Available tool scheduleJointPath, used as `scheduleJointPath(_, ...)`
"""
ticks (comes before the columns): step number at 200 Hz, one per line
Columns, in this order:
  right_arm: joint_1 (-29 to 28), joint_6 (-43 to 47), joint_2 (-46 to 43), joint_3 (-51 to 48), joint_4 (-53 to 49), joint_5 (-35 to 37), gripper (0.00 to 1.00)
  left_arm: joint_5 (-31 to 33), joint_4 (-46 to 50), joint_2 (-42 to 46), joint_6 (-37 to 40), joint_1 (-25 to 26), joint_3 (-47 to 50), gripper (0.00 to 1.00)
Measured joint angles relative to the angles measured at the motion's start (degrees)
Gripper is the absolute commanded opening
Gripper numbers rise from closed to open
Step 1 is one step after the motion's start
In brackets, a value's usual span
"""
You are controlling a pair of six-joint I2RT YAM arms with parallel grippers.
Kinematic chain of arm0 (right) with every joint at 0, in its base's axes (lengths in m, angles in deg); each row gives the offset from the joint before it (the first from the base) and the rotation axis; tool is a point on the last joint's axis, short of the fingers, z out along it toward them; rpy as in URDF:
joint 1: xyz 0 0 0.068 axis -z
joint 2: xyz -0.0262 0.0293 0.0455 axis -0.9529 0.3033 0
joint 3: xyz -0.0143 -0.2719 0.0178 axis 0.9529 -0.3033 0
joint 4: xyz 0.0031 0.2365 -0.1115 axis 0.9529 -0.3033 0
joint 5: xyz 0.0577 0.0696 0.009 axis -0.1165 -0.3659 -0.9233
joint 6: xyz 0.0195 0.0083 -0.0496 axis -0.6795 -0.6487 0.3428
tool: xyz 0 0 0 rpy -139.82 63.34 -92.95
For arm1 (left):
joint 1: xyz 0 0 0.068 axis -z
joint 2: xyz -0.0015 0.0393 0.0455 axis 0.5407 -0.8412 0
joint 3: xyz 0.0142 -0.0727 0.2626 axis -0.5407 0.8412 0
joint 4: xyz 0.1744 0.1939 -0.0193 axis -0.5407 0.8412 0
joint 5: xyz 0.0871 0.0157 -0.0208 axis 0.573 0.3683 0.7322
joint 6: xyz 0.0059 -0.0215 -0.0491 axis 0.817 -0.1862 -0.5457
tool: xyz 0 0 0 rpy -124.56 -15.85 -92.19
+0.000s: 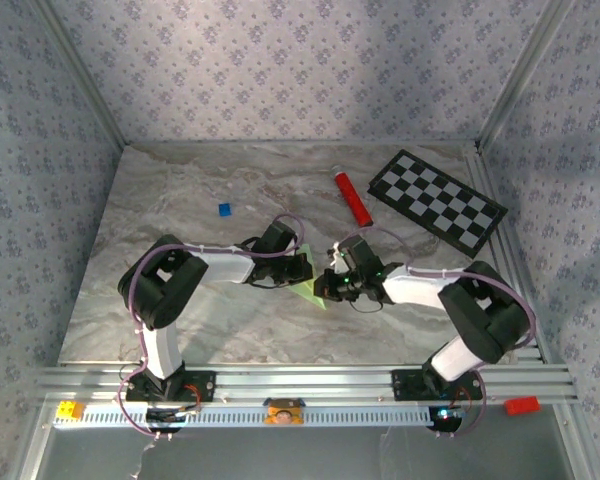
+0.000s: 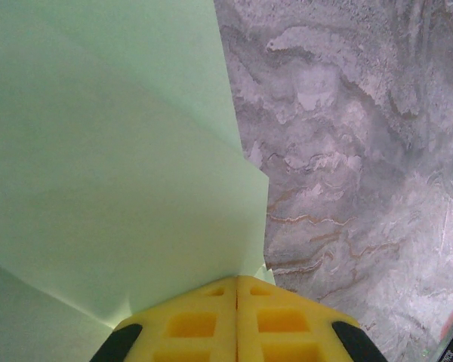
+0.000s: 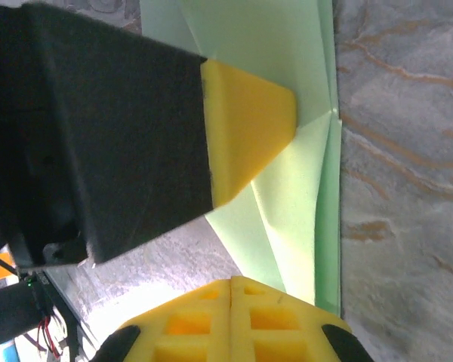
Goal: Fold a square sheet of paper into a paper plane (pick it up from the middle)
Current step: Fourth fold the wing at the center of the table.
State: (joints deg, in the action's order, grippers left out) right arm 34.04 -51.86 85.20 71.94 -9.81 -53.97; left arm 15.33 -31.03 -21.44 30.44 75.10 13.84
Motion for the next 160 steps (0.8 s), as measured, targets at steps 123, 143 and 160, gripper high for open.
scheduleJointPath(123, 0.9, -1.8, 4.7, -0.5, 3.4, 0.7, 0.00, -0.2, 0.1, 0.3, 2.3, -0.2, -1.2, 0.14)
scheduleJointPath(143, 1.0, -2.5, 4.7, -0.7, 3.9, 0.4, 0.00, -0.2, 0.5, 1.8, 3.0, -0.4, -1.5, 0.13)
scheduleJointPath(160, 1.2, -2.9, 4.7, -0.9, 4.3, 0.2, 0.00, -0.2, 0.4, 3.4, 3.0, -0.5, -1.5, 0.10)
